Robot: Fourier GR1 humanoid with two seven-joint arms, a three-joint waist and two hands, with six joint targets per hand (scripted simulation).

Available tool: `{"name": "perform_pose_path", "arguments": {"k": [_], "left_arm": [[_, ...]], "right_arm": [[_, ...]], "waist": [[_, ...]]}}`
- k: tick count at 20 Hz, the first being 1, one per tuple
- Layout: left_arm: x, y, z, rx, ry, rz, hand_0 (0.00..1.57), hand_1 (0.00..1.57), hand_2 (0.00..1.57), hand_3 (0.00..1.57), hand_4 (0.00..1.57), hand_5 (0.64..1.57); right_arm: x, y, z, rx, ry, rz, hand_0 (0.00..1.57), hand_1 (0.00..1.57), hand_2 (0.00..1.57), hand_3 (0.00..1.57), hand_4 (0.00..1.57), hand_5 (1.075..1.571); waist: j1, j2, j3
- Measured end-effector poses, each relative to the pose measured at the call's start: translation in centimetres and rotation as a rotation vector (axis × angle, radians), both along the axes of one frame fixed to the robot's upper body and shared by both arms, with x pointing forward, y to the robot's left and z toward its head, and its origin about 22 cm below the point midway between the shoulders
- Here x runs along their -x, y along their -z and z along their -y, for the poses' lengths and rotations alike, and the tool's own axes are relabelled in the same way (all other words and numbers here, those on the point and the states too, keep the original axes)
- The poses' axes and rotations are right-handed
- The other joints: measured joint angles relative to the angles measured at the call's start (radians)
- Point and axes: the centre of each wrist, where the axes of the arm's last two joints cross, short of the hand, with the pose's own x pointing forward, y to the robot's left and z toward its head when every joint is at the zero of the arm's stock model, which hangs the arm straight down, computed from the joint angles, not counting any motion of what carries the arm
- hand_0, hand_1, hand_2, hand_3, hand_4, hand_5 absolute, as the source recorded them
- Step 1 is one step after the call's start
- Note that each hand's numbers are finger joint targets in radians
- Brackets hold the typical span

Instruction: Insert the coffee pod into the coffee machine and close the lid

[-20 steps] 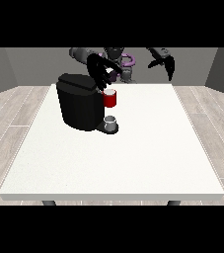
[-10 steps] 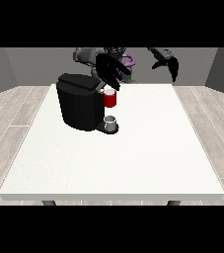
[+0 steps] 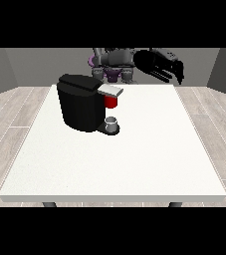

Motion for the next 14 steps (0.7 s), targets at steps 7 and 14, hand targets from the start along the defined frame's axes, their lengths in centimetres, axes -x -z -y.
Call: {"name": "perform_pose_path", "arguments": {"k": [7, 14], "left_arm": [[0.1, -1.2, 0.3, -0.001, 0.011, 0.021, 0.00, 0.00, 0.00, 0.00, 0.26, 1.571], [1.0, 1.3, -1.5, 0.018, -0.056, -0.067, 0.00, 0.00, 0.00, 0.00, 0.27, 1.571]], "right_arm": [[-1.2, 0.1, -2.6, -0.005, -0.104, 0.083, 0.00, 0.00, 0.00, 0.00, 0.00, 1.571], [-1.1, 5.2, -7.5, -0.014, -0.268, 0.087, 0.00, 0.00, 0.00, 0.00, 0.19, 1.571]], "waist": [[-0.013, 0.013, -0.0085], [-0.099, -0.080, -0.0099]]}}
